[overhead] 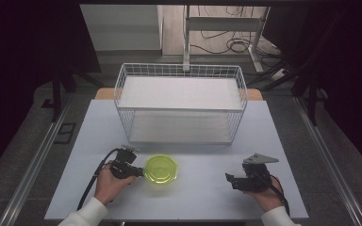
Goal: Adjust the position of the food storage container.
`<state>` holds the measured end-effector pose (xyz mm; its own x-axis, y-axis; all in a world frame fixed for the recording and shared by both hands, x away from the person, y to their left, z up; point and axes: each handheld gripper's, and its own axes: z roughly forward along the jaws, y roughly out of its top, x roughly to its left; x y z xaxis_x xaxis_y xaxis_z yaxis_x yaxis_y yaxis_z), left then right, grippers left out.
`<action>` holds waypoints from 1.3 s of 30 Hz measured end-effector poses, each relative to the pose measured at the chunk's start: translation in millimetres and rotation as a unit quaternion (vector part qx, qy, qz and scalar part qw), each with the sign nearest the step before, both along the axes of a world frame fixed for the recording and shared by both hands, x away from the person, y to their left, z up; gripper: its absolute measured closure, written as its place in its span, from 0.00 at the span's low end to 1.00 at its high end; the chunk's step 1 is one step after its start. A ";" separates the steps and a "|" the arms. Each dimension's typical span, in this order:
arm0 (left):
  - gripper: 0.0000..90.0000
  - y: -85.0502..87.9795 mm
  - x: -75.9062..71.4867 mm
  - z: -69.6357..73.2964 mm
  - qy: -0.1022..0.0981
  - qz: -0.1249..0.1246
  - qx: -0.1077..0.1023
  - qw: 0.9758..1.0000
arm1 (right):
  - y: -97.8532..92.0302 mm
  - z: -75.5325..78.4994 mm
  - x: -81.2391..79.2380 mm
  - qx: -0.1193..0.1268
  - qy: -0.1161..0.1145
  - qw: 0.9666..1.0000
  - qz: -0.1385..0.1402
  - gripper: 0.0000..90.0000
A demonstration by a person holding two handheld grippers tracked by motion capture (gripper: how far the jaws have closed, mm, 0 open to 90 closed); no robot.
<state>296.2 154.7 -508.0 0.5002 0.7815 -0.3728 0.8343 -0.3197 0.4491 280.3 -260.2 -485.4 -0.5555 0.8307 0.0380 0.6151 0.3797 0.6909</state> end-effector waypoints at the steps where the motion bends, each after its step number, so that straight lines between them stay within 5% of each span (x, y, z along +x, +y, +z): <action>1: 1.00 -3.5 1.1 0.1 -0.001 -0.002 -0.001 1.000 | -0.2 0.1 0.0 0.000 0.000 1.000 0.000 0.24; 17: 1.00 -46.6 -1.8 -3.0 0.005 -0.063 0.006 0.998 | -1.9 -0.2 -0.1 -0.001 0.000 1.000 -0.002 0.24; 23: 1.00 -52.7 -3.3 -3.7 0.003 -0.068 0.003 0.998 | -1.7 -0.2 -0.1 -0.001 -0.001 1.000 -0.002 0.24; 28: 1.00 -39.6 -3.9 -0.8 -0.008 -0.047 -0.001 0.999 | -2.0 1.3 -0.4 0.013 0.001 1.000 -0.003 0.24; 33: 0.86 -17.9 -11.6 10.9 -0.042 -0.005 -0.025 0.999 | -0.8 5.9 -2.8 0.038 -0.013 0.999 0.010 0.24; 37: 0.63 -7.8 -13.2 24.7 -0.086 0.016 -0.023 0.996 | 0.2 7.9 -3.4 0.060 -0.018 0.998 0.019 0.24; 39: 0.49 -3.4 -11.8 28.6 -0.093 0.022 -0.038 0.995 | 1.6 9.4 -2.1 0.071 -0.021 0.997 0.017 0.25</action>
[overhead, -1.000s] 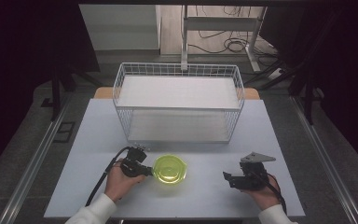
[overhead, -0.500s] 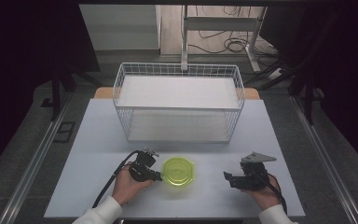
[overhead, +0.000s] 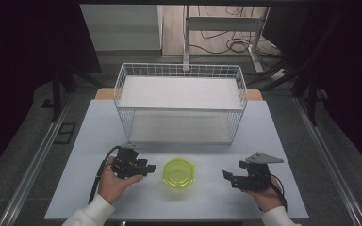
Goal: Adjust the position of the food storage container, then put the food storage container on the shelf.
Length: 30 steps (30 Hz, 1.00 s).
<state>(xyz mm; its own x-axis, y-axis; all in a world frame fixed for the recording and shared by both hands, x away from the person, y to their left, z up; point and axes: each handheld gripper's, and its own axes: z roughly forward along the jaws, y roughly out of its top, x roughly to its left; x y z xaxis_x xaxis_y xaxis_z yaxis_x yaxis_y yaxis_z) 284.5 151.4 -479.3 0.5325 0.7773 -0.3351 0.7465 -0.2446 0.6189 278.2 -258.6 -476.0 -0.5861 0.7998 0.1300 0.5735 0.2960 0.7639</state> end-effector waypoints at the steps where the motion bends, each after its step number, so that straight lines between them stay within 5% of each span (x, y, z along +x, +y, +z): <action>1: 0.49 2.4 0.9 1.4 -0.001 0.000 -0.006 1.000 | 0.9 0.6 1.3 0.008 -0.002 1.000 -0.001 0.25; 11: 0.37 24.2 6.2 6.3 0.010 0.010 -0.066 0.998 | 21.4 4.9 7.4 0.030 -0.003 1.000 -0.006 0.25; 25: 0.34 24.2 -3.3 10.1 0.019 0.014 -0.091 0.996 | 27.7 19.7 7.0 0.089 0.008 0.996 -0.009 0.25; 30: 0.34 26.4 -3.7 10.0 0.023 0.021 -0.105 0.994 | 29.3 21.3 7.7 0.088 0.016 0.996 0.004 0.25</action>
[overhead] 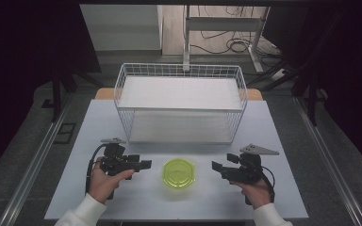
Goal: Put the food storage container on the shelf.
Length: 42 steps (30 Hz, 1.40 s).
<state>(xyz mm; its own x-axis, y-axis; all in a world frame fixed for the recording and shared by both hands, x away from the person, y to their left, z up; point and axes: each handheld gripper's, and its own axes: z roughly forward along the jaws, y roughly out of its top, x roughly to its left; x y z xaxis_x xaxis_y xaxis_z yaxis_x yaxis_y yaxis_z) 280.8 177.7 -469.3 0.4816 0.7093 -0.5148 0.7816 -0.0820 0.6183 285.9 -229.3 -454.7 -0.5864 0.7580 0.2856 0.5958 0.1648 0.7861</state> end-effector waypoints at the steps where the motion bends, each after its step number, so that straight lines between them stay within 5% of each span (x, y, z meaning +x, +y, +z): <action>1: 0.34 -0.1 0.3 -0.2 0.001 0.000 -0.001 1.000 | 0.3 -0.7 1.0 -0.001 0.004 1.000 0.004 0.25; 9: 0.37 -1.1 5.5 -10.4 0.025 -0.018 -0.029 0.999 | 7.3 -11.0 11.4 0.013 0.056 0.998 0.021 0.27; 15: 0.39 -4.8 8.9 -15.6 0.048 -0.032 -0.056 0.997 | 20.1 -13.1 10.5 0.017 0.067 0.997 0.033 0.29; 27: 0.49 -14.1 12.7 -28.8 0.090 -0.053 -0.103 0.989 | 38.0 -24.6 14.6 0.041 0.110 0.991 0.057 0.40; 36: 0.54 -24.6 15.7 -38.5 0.104 -0.062 -0.108 0.987 | 45.0 -35.7 17.3 0.060 0.147 0.986 0.055 0.47; 42: 0.59 -25.3 16.8 -45.2 0.119 -0.065 -0.130 0.982 | 47.5 -38.6 17.1 0.072 0.157 0.983 0.060 0.52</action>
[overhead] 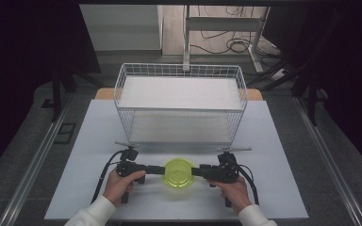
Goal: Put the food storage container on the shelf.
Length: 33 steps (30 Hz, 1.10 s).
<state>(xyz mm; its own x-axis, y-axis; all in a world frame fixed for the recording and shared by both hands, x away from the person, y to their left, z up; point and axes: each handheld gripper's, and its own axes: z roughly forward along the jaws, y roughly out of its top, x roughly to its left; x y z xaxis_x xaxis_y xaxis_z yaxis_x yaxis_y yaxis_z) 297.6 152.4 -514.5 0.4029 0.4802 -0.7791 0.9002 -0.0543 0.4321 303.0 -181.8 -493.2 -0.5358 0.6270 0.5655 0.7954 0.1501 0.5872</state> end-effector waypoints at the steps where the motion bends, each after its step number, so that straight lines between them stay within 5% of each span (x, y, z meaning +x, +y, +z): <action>1: 0.60 0.1 0.2 -0.7 0.002 0.001 -0.002 1.000 | 0.3 -0.8 0.1 0.001 0.002 1.000 0.001 0.53; 12: 0.77 -9.1 0.6 -10.1 0.034 -0.018 -0.023 0.999 | 1.3 -12.9 1.8 0.042 0.039 0.998 0.003 0.78; 18: 0.87 -8.7 -0.9 -7.8 0.034 -0.018 -0.033 0.999 | -3.0 -12.6 1.6 0.064 0.055 0.996 -0.004 0.86; 33: 0.92 -7.0 -5.0 1.0 0.017 -0.012 -0.038 0.999 | -5.0 -3.6 -0.6 0.075 0.033 0.997 0.001 0.89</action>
